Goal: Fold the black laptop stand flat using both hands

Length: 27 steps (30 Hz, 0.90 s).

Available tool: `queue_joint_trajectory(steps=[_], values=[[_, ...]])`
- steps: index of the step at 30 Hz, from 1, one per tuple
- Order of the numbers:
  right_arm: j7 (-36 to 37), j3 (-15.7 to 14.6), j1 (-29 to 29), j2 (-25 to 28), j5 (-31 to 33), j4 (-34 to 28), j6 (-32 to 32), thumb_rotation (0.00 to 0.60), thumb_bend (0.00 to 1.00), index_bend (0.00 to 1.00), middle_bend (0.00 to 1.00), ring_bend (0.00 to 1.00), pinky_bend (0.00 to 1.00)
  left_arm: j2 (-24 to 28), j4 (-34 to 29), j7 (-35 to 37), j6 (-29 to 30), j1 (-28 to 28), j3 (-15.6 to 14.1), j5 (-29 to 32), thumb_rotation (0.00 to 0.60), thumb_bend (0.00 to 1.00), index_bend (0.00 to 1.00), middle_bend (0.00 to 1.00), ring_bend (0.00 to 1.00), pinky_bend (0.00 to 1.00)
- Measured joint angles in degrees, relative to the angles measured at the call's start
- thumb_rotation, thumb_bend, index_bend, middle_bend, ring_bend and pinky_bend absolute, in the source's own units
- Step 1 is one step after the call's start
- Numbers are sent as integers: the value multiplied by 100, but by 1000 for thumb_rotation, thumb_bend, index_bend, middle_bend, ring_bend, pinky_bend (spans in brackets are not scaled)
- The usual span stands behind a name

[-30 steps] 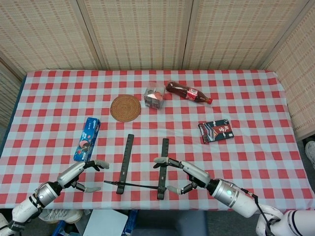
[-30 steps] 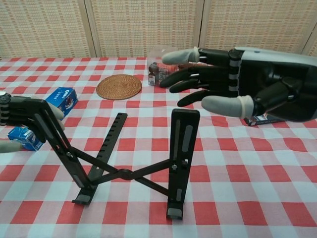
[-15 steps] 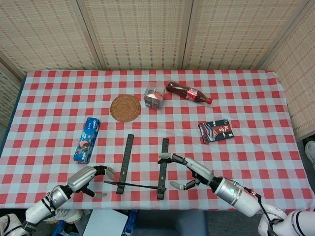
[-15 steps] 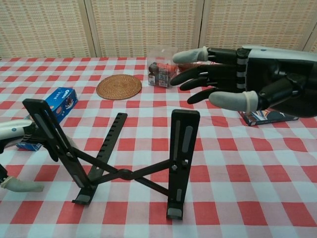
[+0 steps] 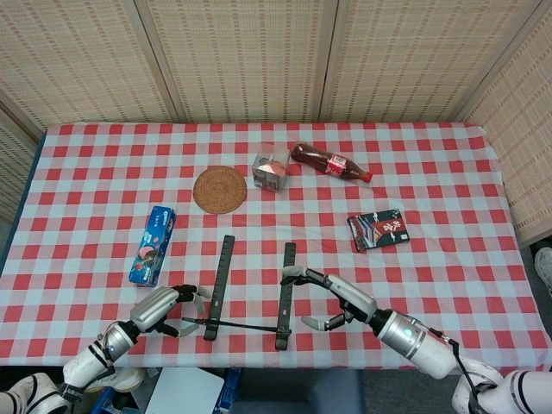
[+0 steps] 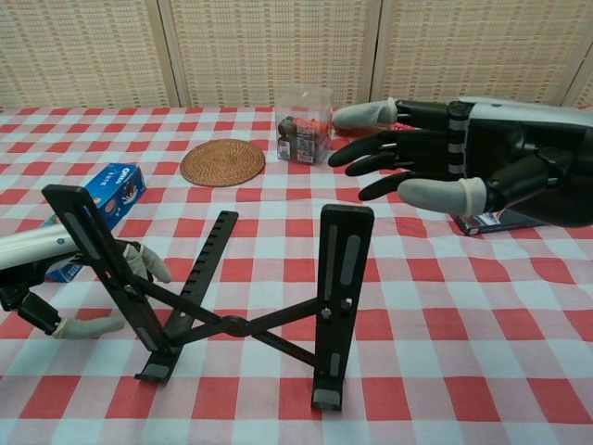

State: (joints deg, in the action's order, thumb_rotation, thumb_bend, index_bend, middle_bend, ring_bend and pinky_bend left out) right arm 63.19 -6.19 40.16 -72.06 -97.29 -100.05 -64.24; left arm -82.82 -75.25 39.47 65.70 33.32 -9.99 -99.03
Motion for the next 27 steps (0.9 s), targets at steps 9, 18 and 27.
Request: queue_joint_trajectory(steps=[9, 18, 27], values=[[31, 15, -40, -22, 11, 41, 32, 600, 303, 123, 206, 127, 143, -22, -65, -74, 20, 13, -5, -37, 600, 319, 470, 260, 241, 301], [9, 13, -82, -35, 8, 44, 54, 600, 303, 123, 206, 127, 143, -20, -156, -86, 24, 56, 11, -59, 600, 326, 468, 261, 241, 301], [21, 18, -135, -34, 14, 62, 36, 600, 303, 123, 206, 127, 143, -36, -179, -100, -5, 85, 17, -48, 600, 362, 495, 261, 241, 301]])
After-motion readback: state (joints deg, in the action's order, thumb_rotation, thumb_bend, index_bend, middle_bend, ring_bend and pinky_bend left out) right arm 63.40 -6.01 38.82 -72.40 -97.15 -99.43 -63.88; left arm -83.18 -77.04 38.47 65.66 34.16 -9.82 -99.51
